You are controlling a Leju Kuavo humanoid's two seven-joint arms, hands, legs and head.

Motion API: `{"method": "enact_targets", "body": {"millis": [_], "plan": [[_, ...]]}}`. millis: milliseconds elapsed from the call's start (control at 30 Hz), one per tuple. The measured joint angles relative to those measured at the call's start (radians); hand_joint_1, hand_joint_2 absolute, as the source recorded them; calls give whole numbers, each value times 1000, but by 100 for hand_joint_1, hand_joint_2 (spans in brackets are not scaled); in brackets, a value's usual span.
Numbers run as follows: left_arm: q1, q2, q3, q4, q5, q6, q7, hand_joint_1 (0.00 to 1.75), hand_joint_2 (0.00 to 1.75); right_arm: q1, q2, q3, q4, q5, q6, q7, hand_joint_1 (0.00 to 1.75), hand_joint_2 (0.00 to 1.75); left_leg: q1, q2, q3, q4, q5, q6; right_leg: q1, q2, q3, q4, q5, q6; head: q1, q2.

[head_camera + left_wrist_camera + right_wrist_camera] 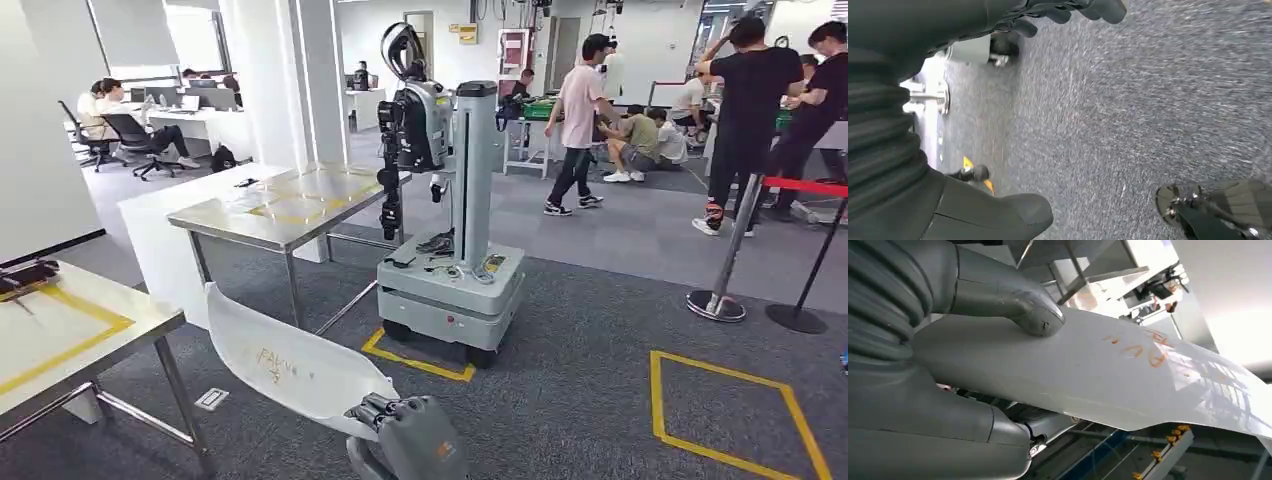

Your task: Take the parts from the cabinet and place them on the table.

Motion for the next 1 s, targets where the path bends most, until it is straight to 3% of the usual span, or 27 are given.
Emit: {"method": "enact_targets", "body": {"millis": [33, 67, 100, 200, 233, 267, 300, 367, 400, 433, 467, 500, 533, 567, 600, 700, 733, 767, 800, 833, 900, 933, 967, 1000], "plan": [[-1, 0, 0, -1, 0, 1, 0, 0, 175, -1, 1, 0, 0, 0, 0, 0, 175, 175, -1, 38, 56, -92, 29, 2, 0, -11, 1, 6, -4, 5, 0, 0], [-3, 0, 0, -1, 0, 1, 0, 0, 175, -3, 1, 0, 0, 0, 0, 0, 175, 175, -11, 68, 70, -110, 12, 14, 9, -20, -1, 10, -9, 12, -1, 0], [-4, 0, 0, -2, 1, 2, 0, 0, 175, -4, 1, 0, 0, -1, 0, 0, 175, 175, -7, 58, 67, -119, 22, 25, 9, -29, -2, 15, -13, 17, 1, 0], [1, 0, 0, -1, 3, 3, 0, 0, 175, -8, 1, 1, 0, -2, 0, 0, 175, 175, -10, 20, 62, -119, 23, 43, 9, -61, 8, 10, -16, 32, 1, 0], [2, -1, 1, -1, 3, 3, 0, 0, 175, -10, 1, 0, 1, -5, 0, -1, 175, 175, -2, 9, 64, -122, 28, 51, 0, -25, 3, 20, -24, 43, 1, 0], [2, 0, 1, -1, 3, 3, 0, 0, 175, -11, 1, 0, 1, -6, -2, -2, 175, 175, 0, -2, 63, -123, 31, 55, -4, 38, -9, 52, -49, 49, 2, 0], [-2, 0, 1, -2, 3, 3, -1, 0, 175, -11, -1, 0, 2, -7, -3, -3, 175, 175, 1, -12, 62, -123, 32, 57, -6, 71, -37, 116, -88, 53, 3, 0], [-4, -1, 1, -1, 3, 3, -2, 0, 175, -7, -9, 0, 8, -9, -3, -3, 175, 175, 1, -41, 58, -121, 33, 60, -6, 86, -118, 284, -158, 58, 4, 0], [-2, -1, 1, -1, 3, 3, -2, 0, 175, -6, -11, 0, 11, -9, -3, -4, 175, 175, 0, -57, 57, -121, 34, 60, -6, 87, -146, 335, -165, 57, 4, 0], [0, -1, 1, -1, 3, 3, -1, 0, 175, -6, -12, 0, 13, -9, -3, -5, 175, 175, 0, -71, 57, -120, 34, 59, -6, 88, -147, 328, -147, 54, 4, 0], [1, -1, 1, -1, 3, 3, -1, 0, 175, -6, -13, 0, 14, -9, -3, -5, 175, 175, 0, -86, 57, -119, 35, 58, -6, 91, -127, 279, -110, 50, 4, 0], [0, -1, 1, -1, 3, 3, -1, 0, 175, -7, -13, 0, 14, -9, -3, -5, 175, 175, 0, -102, 57, -118, 36, 57, -6, 98, -86, 190, -59, 44, 4, 0], [-1, -1, 1, -1, 3, 3, -2, 0, 175, -8, -13, 0, 14, -9, -3, -5, 175, 175, 1, -117, 58, -118, 37, 54, -6, 119, -41, 93, -13, 38, 4, 0], [-1, -4, 1, -1, 3, 3, -2, 0, 175, -10, -13, 0, 14, -9, -3, -5, 175, 175, 5, -127, 55, -118, 39, 51, -7, 179, -13, 22, -3, 30, 3, 0], [-3, -5, 1, -2, 2, 3, -1, 0, 175, -10, -13, 0, 14, -10, -4, -5, 175, 175, 1, -139, 50, -118, 42, 43, -6, 196, -8, 10, -5, 29, 1, 0], [3, -6, 1, -1, 0, 3, 0, 0, 175, -12, -16, 0, 14, -11, -5, -3, 175, 175, 12, -175, 41, -132, 55, 19, 1, 158, -3, 9, -1, 23, 8, 0], [3, -6, 1, 0, 0, 3, 2, 0, 175, -13, -14, 0, 14, -12, -6, -4, 175, 175, 8, -164, 33, -126, 54, 15, -12, 144, 1, -9, 9, 13, 7, 0], [3, -6, 1, 0, 0, 3, 4, 0, 175, -14, -13, 1, 14, -13, -6, -4, 175, 175, 1, -95, 25, -107, 39, 13, -8, 125, 7, -16, 12, 9, 6, 0], [1, -6, 1, 0, 0, 3, 6, 0, 175, -15, -13, 1, 14, -14, -8, -4, 175, 175, -1, -49, 4, -63, 7, 13, -7, 114, 9, -18, 13, 2, 2, 0], [-3, -6, 1, 0, 0, 4, 6, 0, 175, -15, -15, 1, 14, -18, -7, -2, 175, 175, 0, -27, -35, 21, -39, 10, -5, 95, 7, -17, 13, 1, 2, 0], [-3, -6, 1, 0, 1, 6, 8, 0, 175, -13, -16, 2, 14, -22, -6, -2, 175, 175, 1, -23, -97, 163, -93, 4, -4, 61, 3, -13, 10, -2, 1, 0], [-2, -6, 1, 0, 1, 6, 8, 0, 175, -13, -17, 3, 14, -23, -6, -1, 175, 175, 1, -22, -101, 178, -88, 1, -5, 47, 2, -11, 9, -2, 1, 0], [0, -5, 1, 0, 2, 7, 10, 0, 175, -13, -18, 3, 14, -25, -6, 0, 175, 175, 2, -18, -82, 146, -64, -1, -6, 33, 1, -8, 7, 0, 0, 0], [1, -4, 2, 0, 2, 7, 10, 0, 175, -13, -18, 3, 14, -25, -6, 0, 175, 175, 4, -11, -40, 78, -28, -3, -7, 20, 1, -5, 4, 3, 0, 0]]}}
